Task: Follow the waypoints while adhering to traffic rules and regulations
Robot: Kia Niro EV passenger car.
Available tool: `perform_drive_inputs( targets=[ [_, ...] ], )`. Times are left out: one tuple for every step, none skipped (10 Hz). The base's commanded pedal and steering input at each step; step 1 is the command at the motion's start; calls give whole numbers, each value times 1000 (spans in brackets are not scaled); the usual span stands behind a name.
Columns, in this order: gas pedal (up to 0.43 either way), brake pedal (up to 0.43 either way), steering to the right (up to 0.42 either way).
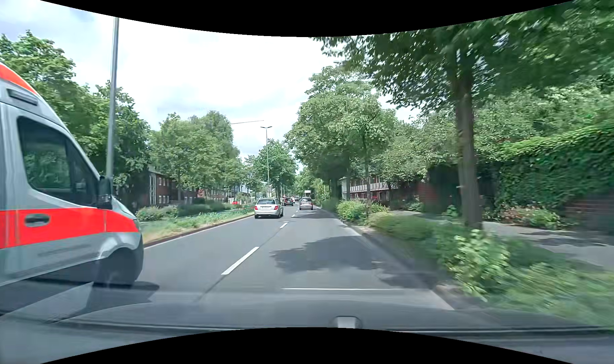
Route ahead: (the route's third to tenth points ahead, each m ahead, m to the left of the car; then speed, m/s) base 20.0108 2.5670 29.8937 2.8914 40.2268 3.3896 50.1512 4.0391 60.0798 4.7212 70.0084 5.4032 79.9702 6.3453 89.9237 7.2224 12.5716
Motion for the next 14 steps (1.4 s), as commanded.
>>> perform_drive_inputs(
  targets=[
    [177,18,-13],
    [177,18,-13],
    [177,18,-13],
    [177,18,-13],
    [177,18,-13],
    [177,18,-12],
    [177,18,-12],
    [177,18,-12],
    [177,18,-12],
    [177,18,-12],
    [169,18,-11],
    [169,18,-11],
    [169,18,-11],
    [169,18,-11]
  ],
)
